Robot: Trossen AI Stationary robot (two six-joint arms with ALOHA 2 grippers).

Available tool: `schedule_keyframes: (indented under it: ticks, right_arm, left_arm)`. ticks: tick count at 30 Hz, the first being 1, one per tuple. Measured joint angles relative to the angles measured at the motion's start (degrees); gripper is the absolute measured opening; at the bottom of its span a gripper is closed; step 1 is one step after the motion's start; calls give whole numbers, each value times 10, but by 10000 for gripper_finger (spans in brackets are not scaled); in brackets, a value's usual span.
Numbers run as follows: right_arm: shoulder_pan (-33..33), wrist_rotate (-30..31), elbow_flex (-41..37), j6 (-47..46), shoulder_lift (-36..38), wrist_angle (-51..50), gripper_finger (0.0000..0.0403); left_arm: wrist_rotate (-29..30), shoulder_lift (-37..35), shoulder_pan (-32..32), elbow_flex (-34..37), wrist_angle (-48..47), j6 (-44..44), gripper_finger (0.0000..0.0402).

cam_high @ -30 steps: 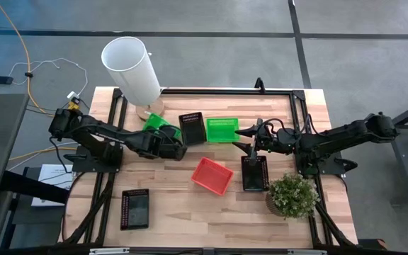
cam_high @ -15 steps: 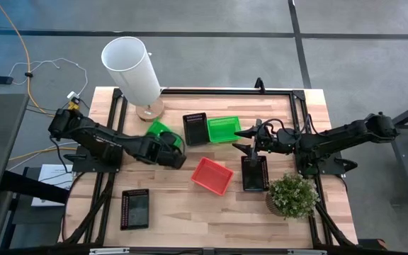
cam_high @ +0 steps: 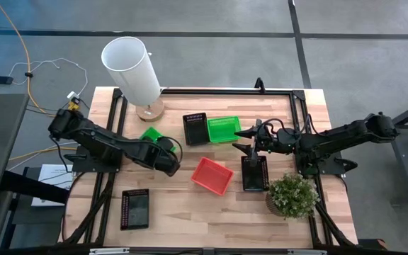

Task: Stack baskets by color
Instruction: Stack the bottom green bin on the top left green bin, then stack the green bin on the green bin

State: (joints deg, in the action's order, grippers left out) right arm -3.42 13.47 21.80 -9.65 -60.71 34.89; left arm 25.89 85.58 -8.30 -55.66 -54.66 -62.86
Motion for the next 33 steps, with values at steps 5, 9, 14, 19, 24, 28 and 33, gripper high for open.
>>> schedule_keyframes:
  ticks: [5, 9, 14, 19, 24, 28, 33]
  right_arm:
    - [0, -1, 0, -9, 0, 0, 220]
    - [0, -1, 0, -9, 0, 0, 220]
    - [0, -2, 0, -10, 0, -1, 220]
    - [0, -2, 0, -10, 0, -4, 220]
    - [0, -2, 0, -9, 0, -4, 220]
    - [0, -2, 0, -9, 0, -4, 220]
    - [0, -2, 0, -9, 0, -11, 220]
  left_arm:
    - [-35, 18, 10, 0, 0, 15, 0]
    - [-68, 36, 16, 0, 3, 61, 7]
    - [-58, 38, 19, 0, 8, 83, 29]
    - [-44, 27, 20, 0, 9, 105, 62]
    - [-43, 19, 20, -1, 10, 140, 98]
    - [-41, 14, 20, -26, -2, 190, 121]
    - [-1, -14, 9, -94, 3, 295, 140]
